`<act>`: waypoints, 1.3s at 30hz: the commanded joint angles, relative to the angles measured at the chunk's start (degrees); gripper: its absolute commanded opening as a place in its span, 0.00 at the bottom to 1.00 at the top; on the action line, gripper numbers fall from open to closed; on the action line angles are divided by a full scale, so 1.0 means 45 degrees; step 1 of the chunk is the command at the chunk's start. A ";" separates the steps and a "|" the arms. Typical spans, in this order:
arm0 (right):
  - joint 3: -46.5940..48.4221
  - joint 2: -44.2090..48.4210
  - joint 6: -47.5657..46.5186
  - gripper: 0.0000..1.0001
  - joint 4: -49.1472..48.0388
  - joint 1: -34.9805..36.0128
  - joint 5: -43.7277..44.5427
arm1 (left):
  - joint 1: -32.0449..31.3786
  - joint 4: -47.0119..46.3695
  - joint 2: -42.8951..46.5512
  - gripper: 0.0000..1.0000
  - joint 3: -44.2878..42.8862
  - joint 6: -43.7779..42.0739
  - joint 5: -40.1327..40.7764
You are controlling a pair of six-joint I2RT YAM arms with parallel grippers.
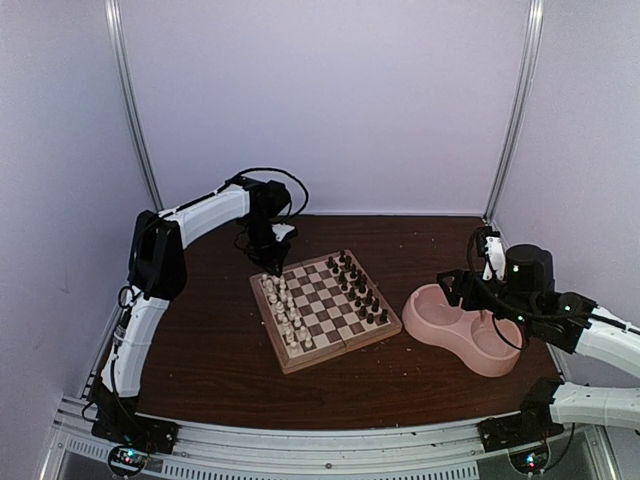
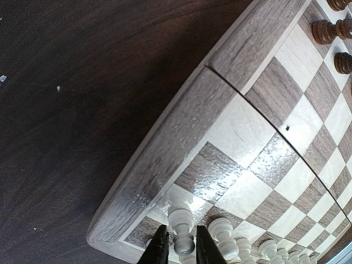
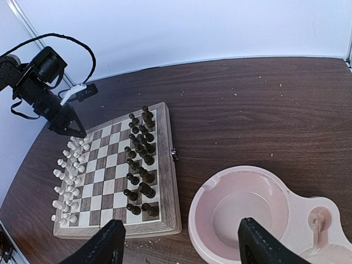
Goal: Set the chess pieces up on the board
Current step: Place the pawn on a2.
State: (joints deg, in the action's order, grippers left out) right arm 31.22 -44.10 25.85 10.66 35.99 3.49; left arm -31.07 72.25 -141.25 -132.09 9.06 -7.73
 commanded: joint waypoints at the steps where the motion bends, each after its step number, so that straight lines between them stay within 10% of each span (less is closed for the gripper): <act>1: 0.0078 0.0015 0.0076 0.74 -0.0201 -0.0058 0.0221 | 0.0068 0.0262 -0.0173 0.19 -0.0489 -0.0164 -0.0143; 14: 0.0795 -0.0479 -0.0451 0.74 0.0321 -0.0068 0.0099 | 0.0068 0.0320 0.0373 0.40 -0.1329 -0.0313 0.0316; 17: 0.1537 -0.0981 -0.0975 0.76 0.0915 -0.0087 0.0005 | 0.0068 0.0313 0.1027 0.56 -0.1519 -0.0290 0.0654; 20: 0.2399 -0.1322 -0.1040 0.87 0.1972 -0.0087 0.1233 | 0.0068 0.0312 0.2067 0.96 -0.1229 -0.0153 0.1119; 22: 0.2813 -0.1293 -0.1037 0.93 0.2538 -0.0088 0.2674 | 0.0053 0.0225 0.2946 0.98 -0.0693 -0.0024 0.1489; 28: 0.3090 -0.0198 -0.1350 1.00 0.3051 -0.0087 0.6869 | 0.0068 -0.2288 0.7276 0.98 0.3774 0.0294 0.3142; 39: 0.0565 0.2267 -0.3638 0.99 -0.0777 -0.0156 0.6977 | 0.0389 -0.8074 1.4852 0.98 1.3540 0.0616 0.5709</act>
State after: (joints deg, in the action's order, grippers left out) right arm 36.99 -32.80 14.76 13.06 35.59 32.49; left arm -30.30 46.70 -78.63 -79.79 10.35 12.88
